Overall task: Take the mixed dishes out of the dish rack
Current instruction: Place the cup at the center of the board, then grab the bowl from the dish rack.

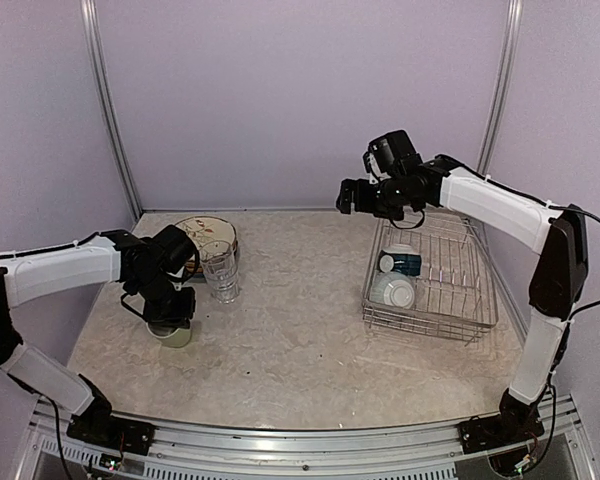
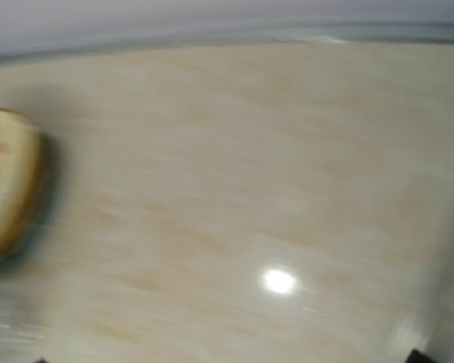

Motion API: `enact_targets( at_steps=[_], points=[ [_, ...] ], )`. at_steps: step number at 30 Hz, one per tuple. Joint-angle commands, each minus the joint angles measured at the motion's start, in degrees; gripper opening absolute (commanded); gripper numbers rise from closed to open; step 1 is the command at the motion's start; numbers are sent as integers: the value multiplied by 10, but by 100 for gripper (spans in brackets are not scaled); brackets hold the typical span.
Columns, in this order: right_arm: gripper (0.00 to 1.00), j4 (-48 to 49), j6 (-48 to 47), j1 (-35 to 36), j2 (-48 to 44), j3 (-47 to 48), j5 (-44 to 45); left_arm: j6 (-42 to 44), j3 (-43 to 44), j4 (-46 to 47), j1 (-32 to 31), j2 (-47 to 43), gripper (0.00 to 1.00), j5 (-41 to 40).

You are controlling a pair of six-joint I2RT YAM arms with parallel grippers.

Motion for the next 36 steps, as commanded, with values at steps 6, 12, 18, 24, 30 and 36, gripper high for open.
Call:
enact_targets(
  at_steps=[6,12,18,24,30,36],
  points=[
    [100,-169,-45,-34,-8,-41,153,-1,15,13,2,18,12,-33],
    [100,-163,-34,-60,-11,-72,162,3,20,10,2,17,32,-21],
    [100,-157,-34,-76,-18,-93,147,11,24,13,2,3,47,-6],
    [100,-80,2,-105,-79,-180,40,24,21,20,0,-25,63,11],
    [100,-6,49,-137,-132,-261,-23,36,15,32,-1,-76,76,14],
    [100,25,27,-149,-166,-295,-100,50,11,38,-2,-128,82,25]
  ],
)
